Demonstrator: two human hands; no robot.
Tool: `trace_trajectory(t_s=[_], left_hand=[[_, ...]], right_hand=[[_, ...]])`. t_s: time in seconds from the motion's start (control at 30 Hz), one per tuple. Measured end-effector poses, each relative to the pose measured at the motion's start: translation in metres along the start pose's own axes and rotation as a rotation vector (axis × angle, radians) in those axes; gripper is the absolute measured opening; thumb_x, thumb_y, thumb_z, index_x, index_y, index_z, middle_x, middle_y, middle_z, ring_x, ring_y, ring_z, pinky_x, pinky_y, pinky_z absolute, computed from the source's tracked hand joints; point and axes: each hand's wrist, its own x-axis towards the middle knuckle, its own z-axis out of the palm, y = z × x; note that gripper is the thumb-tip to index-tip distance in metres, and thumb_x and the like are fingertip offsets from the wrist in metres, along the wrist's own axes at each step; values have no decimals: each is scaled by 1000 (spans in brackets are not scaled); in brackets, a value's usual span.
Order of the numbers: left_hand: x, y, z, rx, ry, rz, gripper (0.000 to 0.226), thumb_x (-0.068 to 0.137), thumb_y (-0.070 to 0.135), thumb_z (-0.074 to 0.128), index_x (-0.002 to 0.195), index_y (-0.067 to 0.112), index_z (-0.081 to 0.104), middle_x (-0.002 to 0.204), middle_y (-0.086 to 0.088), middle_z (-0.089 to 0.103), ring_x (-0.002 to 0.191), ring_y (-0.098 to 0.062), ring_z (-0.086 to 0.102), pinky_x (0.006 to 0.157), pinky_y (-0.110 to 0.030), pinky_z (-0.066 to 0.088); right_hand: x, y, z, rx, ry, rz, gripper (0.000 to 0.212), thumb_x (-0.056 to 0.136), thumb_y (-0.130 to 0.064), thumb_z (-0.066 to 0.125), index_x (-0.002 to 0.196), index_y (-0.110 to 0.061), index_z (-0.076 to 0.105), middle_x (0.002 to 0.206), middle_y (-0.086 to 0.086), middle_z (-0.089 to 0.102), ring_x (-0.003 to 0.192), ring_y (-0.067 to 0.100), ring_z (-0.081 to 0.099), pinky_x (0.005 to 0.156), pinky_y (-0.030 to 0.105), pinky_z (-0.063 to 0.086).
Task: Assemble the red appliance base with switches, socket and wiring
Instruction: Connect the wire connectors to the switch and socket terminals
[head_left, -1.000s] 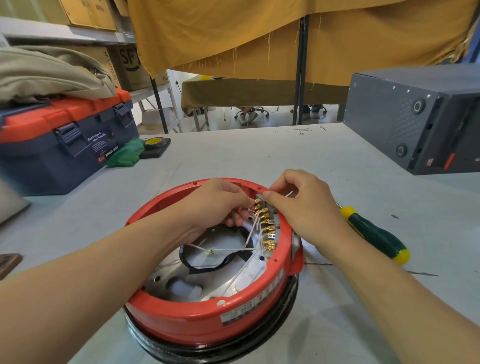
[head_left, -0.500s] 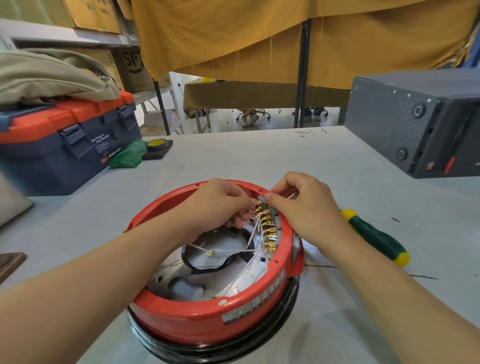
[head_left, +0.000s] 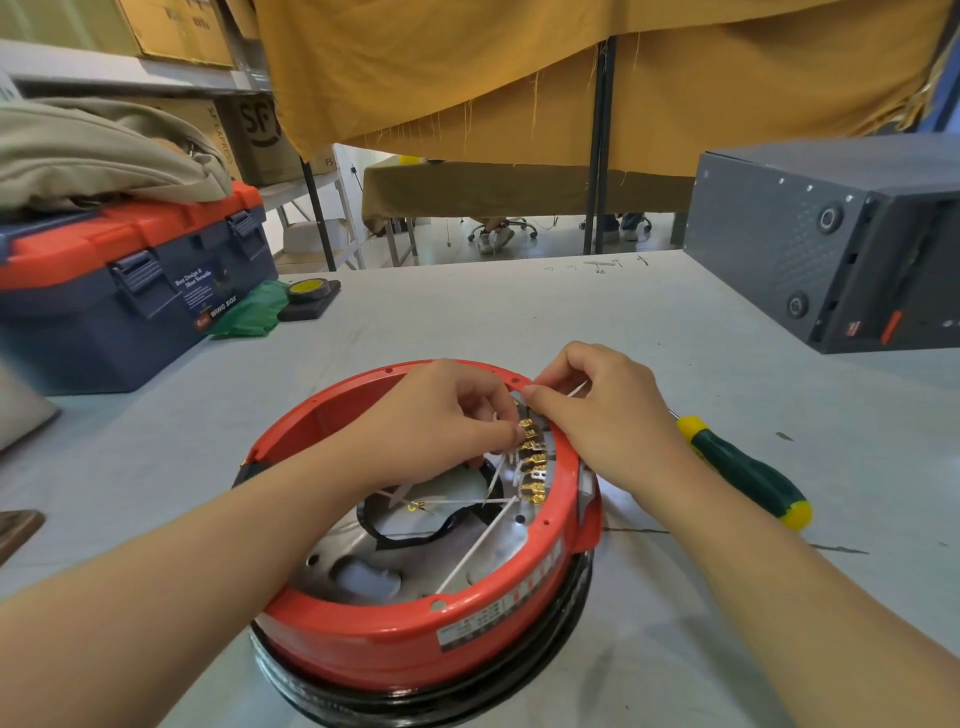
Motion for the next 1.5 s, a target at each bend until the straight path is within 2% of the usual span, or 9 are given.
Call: trace_trajectory(t_s=[0.27,0.47,0.67,0.87,0.97,1.07,1.17,1.3,1.5], left_hand=[[1,0,2,-35,7,27,11,80,20,69,70,15,68,64,-16,61,59,-20,52,64,-47,48],[2,-1,2,-59,1,19,11,81,21,69,72,15,69,57,-5,55,58,-20,51,62,-35,42],[3,-1,0,-19,31,-7,12,80,23,69,69,18,69,53,3,60,55,-14,55,65,-42,51],[1,4,-8,95,97,10,14,81,34,66,75,21,66,60,-2,67,55,-9,65,64,-31,53],[-3,7,-22,108,98,-1,6,83,27,66,80,21,67,65,-3,69,64,-17,66,67,-33,53],[-18,2,-42,79,123,-11,3,83,22,67,83,24,70,76,2,70,72,-10,64,67,-21,50],[-38,-16,-64,44,226,-65,8,84,21,67,83,27,71,83,10,70,80,-2,63,77,-18,47],[-66,-51,-83,-67,390,-227,16,85,11,65,81,25,71,89,7,72,91,-14,65,88,-31,48],[-99,-103,-90,57,384,-434,22,85,1,62,82,22,67,92,-1,71,91,-18,66,86,-33,48]], right_hand=[[-2,-1,2,-28,28,-9,16,83,-26,68,71,-22,59,87,-2,60,75,8,53,67,24,44],[-2,-2,1,-37,19,-17,14,84,-25,67,73,-21,61,87,-2,60,77,8,55,68,25,46],[1,-5,-7,14,-113,5,6,82,-21,69,85,-16,67,96,2,61,83,14,58,75,28,51],[0,-6,-9,41,-141,33,12,82,-22,69,93,-18,68,95,-1,65,85,15,61,80,35,54],[-1,-4,-4,38,-102,43,14,84,-25,66,97,-17,65,98,1,64,87,17,62,81,39,54],[-1,-2,-1,74,-96,72,15,86,-26,64,100,-20,63,98,-3,64,88,16,64,78,37,55],[-1,0,-1,102,-103,77,17,88,-27,63,105,-24,64,100,-8,64,88,10,63,67,24,52],[-2,-1,0,138,-102,86,15,88,-27,63,103,-30,64,98,-11,64,80,4,62,52,14,43],[-2,-2,0,143,-89,78,13,89,-21,62,97,-31,64,91,-15,63,80,2,60,57,18,44]])
